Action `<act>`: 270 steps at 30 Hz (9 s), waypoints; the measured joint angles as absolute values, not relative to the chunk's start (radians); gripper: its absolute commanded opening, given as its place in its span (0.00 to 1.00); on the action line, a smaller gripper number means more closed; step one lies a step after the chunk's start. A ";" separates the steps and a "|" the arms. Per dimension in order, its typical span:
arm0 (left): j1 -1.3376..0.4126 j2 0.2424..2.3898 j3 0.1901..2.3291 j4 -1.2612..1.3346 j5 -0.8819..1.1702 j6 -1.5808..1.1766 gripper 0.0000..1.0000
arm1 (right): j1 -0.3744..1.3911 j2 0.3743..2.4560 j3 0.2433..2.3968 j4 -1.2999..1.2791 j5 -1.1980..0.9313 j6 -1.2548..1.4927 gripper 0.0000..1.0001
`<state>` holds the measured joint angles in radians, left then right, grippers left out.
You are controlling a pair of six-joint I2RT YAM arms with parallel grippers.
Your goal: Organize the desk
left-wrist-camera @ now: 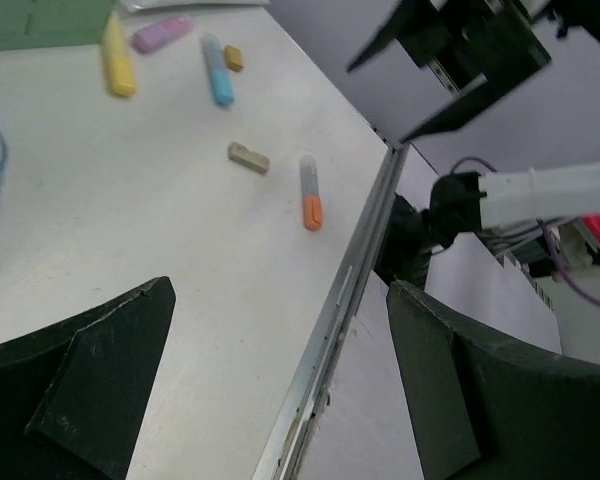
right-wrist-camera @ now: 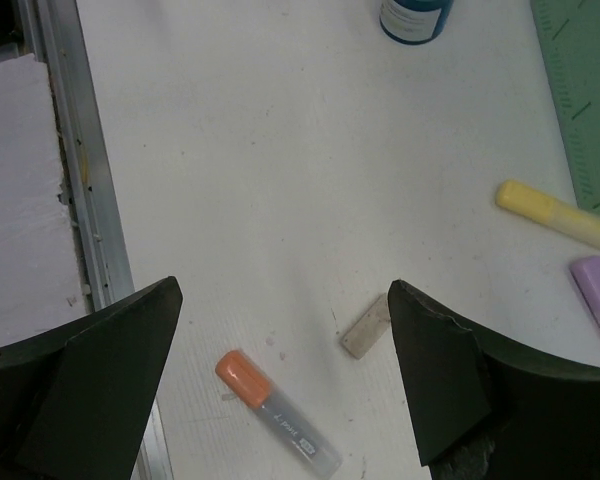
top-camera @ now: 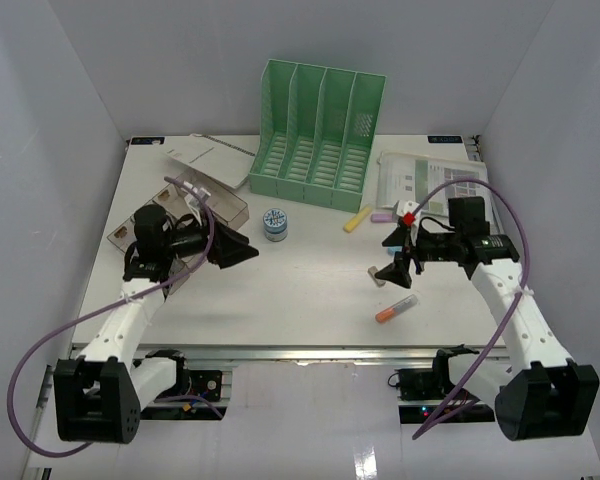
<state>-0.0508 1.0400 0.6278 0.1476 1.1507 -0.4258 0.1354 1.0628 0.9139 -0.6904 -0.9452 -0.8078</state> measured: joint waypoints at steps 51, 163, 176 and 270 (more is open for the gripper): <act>-0.107 0.501 0.435 0.018 0.627 -0.138 0.93 | 0.748 2.260 1.789 -0.236 -0.183 -0.276 0.28; -0.744 2.309 1.731 -0.108 0.094 -0.041 0.68 | -0.366 1.040 0.667 -0.134 -1.186 -0.142 0.94; -0.782 2.382 1.835 -0.112 0.014 0.038 0.60 | -0.366 1.040 0.667 -0.130 -1.193 -0.137 0.94; -0.014 1.731 1.198 -0.372 -0.264 -0.851 0.71 | -0.378 1.039 0.667 -0.127 -1.193 -0.138 0.93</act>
